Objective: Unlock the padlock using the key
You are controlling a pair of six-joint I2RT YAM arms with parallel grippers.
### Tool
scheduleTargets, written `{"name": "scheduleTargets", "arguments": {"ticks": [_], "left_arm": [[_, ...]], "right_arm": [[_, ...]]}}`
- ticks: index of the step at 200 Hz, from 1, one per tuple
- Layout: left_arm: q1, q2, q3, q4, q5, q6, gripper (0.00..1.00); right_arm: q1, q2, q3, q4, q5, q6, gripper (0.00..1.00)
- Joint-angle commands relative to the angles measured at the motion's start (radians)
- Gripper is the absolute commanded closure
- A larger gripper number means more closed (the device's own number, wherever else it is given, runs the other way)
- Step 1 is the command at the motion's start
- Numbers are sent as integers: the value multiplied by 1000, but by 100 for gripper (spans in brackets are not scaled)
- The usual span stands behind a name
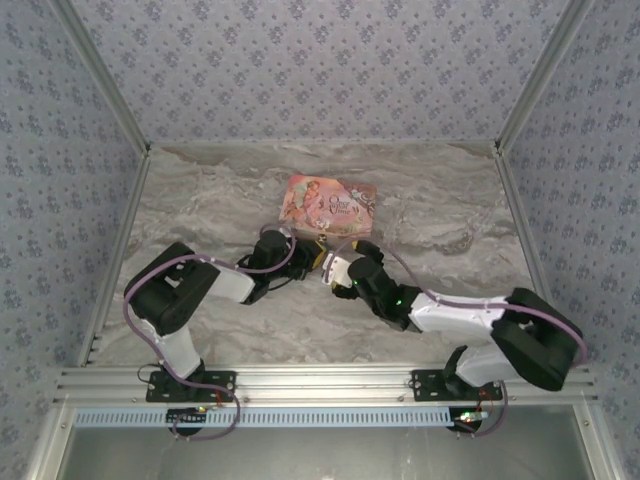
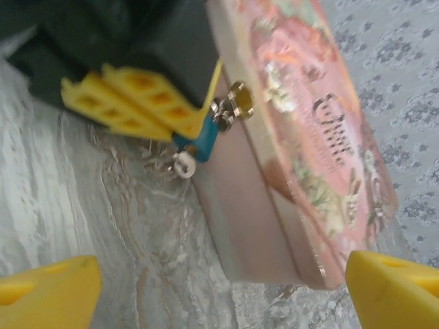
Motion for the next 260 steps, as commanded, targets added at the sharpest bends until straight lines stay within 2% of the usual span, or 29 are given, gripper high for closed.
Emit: {"name": "scheduleTargets", "arguments": {"ticks": [1,43,78,117,181,260], "left_arm": [[4,-15,21,-23,-6,-2,87],[4,-13,24,-20,-5,-12,87],[4,-15,26,-16,-3,-15,87],[5,-15,28,-12,-3,-18,87],[4,-15,28,-10,-1,-23,88],[4,-14,24,-3,0,-27,88]], "right_arm": [[7,85,-8,187,53,-128,14],[-10,210,34,279,16,-106,35],[-35,237,49,290,-20,-82,48],[-55,254,54,296,-65,-50,54],[-61,308,95,333,-68,-28,57],[-63,347,115,362,-50,-14,83]]}}
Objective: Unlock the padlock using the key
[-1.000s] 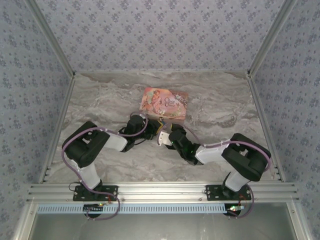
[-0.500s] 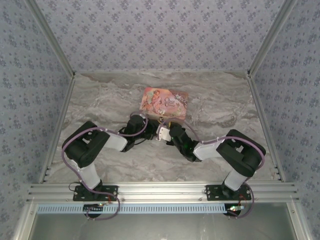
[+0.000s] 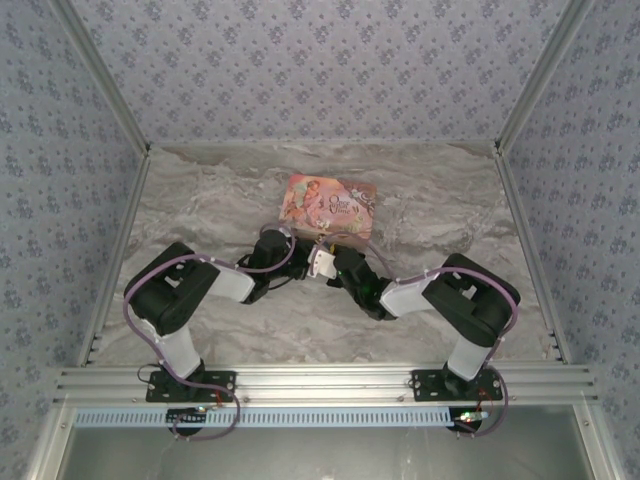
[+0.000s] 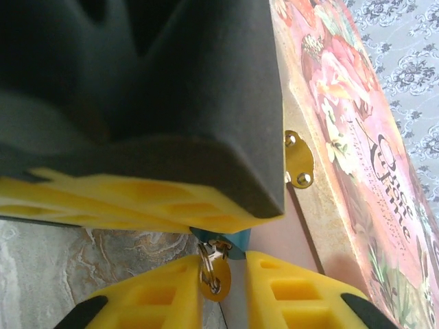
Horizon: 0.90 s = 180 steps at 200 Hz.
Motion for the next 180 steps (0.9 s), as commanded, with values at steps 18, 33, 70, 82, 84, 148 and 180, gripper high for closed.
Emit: {"name": "scheduleTargets", "arguments": {"ticks": [18,33,70,82,84,148,180], "left_arm": [[5,-14,19,-2,-1,-8,88],[4,-14,19,-2,-1,-10,88],[4,-15,19,0,-1,-10,88],[4,-15,19,-2,-1,-10,88],[4,-15,19,-2,-1,-10,88],[4,-17,18,0,-1,-8,88],[4,-18,12,3,-4,-8,88]], "right_arm": [[-6,21,25,44,8,38,91],[-7,21,30,38,4,47,97],[-6,14,26,26,-3,79,100],[-6,2,26,13,-19,101,100],[-7,-2,26,12,-23,103,100],[-11,-48,67,-124,-140,293,100],[-25,-39,56,-110,-208,408,100]]}}
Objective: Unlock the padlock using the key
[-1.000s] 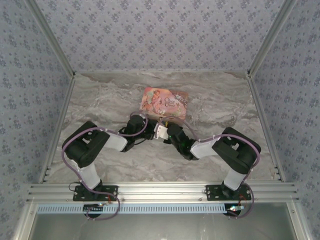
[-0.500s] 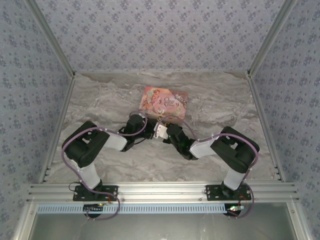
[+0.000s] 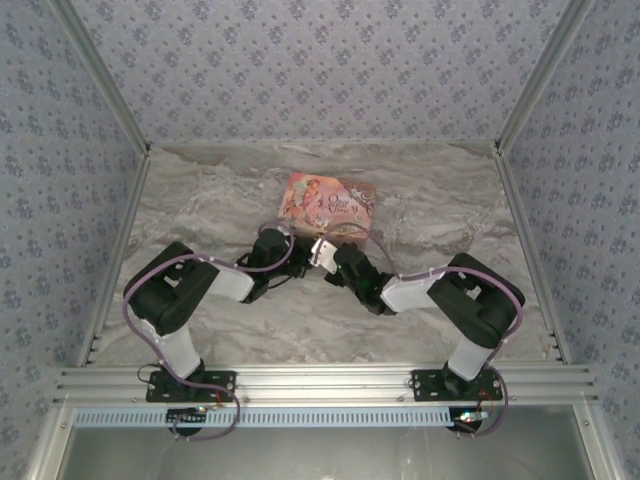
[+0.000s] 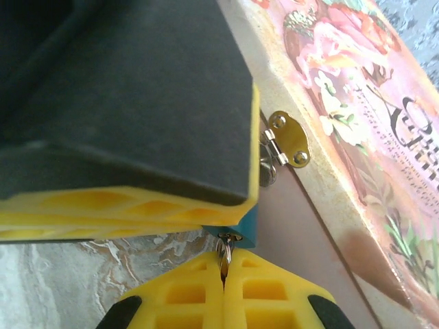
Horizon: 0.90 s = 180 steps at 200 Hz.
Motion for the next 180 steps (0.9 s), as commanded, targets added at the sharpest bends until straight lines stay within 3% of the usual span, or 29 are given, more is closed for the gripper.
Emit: {"name": "scheduleTargets", "arguments": {"ticks": [1,43,87,180], "left_arm": [[-3,-18,10,-6,-2,-8,88],[-3,-16,9,-8,-5,-2,87],[8,-55,9,-57,-13,33,73],[36,-135,4,-182,-29,96,55]], "right_arm": [[-2,-16,20,-4,-117,148,100],[-29,-10,1,12,-201,222,100],[-35,6,-7,10,-190,215,100],[-38,3,-21,11,-203,225,100]]}}
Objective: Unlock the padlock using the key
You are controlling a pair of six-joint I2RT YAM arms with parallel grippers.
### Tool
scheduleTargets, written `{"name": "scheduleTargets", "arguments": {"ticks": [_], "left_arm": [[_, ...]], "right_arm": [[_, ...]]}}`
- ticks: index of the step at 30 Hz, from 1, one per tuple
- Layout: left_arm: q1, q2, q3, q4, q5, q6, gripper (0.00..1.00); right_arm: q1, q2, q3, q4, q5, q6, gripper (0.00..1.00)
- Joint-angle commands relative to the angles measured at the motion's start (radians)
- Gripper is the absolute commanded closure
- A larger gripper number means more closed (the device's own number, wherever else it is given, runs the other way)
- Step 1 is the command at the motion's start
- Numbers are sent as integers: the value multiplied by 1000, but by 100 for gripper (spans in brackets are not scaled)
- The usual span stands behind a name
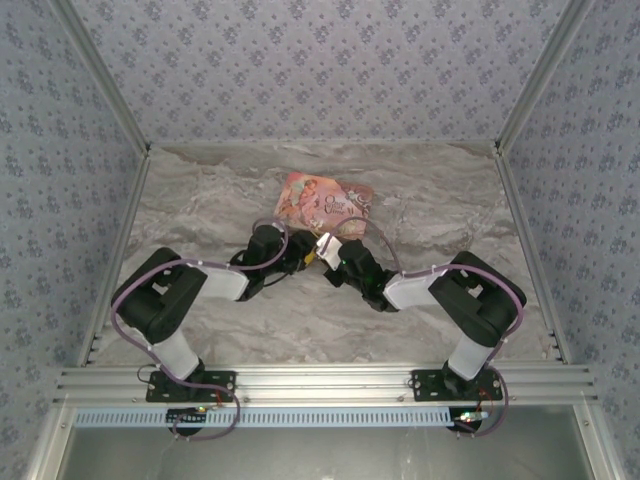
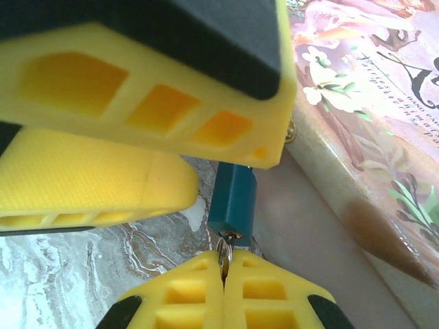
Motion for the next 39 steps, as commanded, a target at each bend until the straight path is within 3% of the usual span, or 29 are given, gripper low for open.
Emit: {"name": "scheduleTargets", "arguments": {"ticks": [1,7,30,39], "left_arm": [[10,-52,5,-68,-9,47,55],[11,-25,27,-82,15,56,54],[-3,49,100,-131,26,86,73],[-5,35,93,-133,28,89,88]], "right_arm": [[1,3,-15,-9,-38,25,100],[4,3,-12,-11,-38,15,100],[27,-10,2,-20,-7,-24,100],[-16,-38,1,-8,-158,40,100]]}}
